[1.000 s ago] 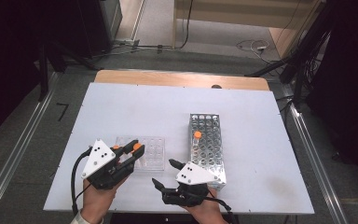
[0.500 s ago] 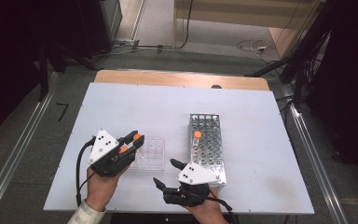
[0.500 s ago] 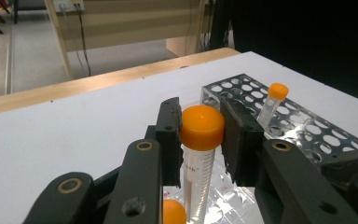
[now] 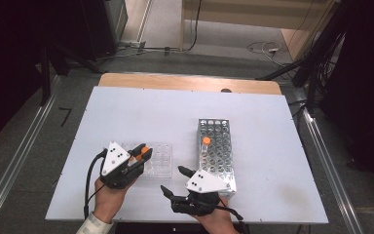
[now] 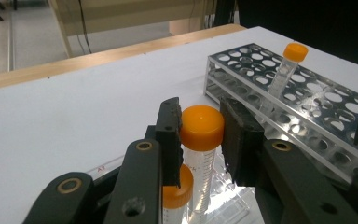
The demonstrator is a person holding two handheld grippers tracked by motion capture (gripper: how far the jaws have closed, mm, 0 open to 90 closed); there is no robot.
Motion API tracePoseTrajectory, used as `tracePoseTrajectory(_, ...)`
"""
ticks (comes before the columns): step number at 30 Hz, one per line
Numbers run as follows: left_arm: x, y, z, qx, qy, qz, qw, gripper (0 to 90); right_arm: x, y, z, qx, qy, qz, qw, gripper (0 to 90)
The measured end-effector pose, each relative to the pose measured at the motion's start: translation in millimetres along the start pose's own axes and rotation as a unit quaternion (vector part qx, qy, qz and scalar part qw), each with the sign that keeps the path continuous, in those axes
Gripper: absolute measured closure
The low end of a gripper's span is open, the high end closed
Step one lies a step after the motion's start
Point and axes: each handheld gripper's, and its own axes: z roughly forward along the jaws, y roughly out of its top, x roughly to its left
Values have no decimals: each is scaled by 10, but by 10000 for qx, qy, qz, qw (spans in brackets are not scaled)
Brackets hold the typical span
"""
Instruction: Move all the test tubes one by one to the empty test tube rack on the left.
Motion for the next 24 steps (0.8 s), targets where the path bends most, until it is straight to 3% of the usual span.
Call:
tracePoseTrajectory(10,-42,-24,3,50,47,178,9998,692,7,-3,3,17,3,5,10000,272)
tracePoseTrajectory(15,-42,-19,-6,29,17,146,9999,655,5,-3,-1,17,0,13,10000,274)
tracePoseTrajectory(20,-52,-16,-17,24,21,159,9999,562,1,-4,-1,7,1,23,10000,274)
tracePoseTrajectory(24,-73,-13,-19,61,58,148,9999,423,-8,-2,-6,-4,-25,33,10000,274)
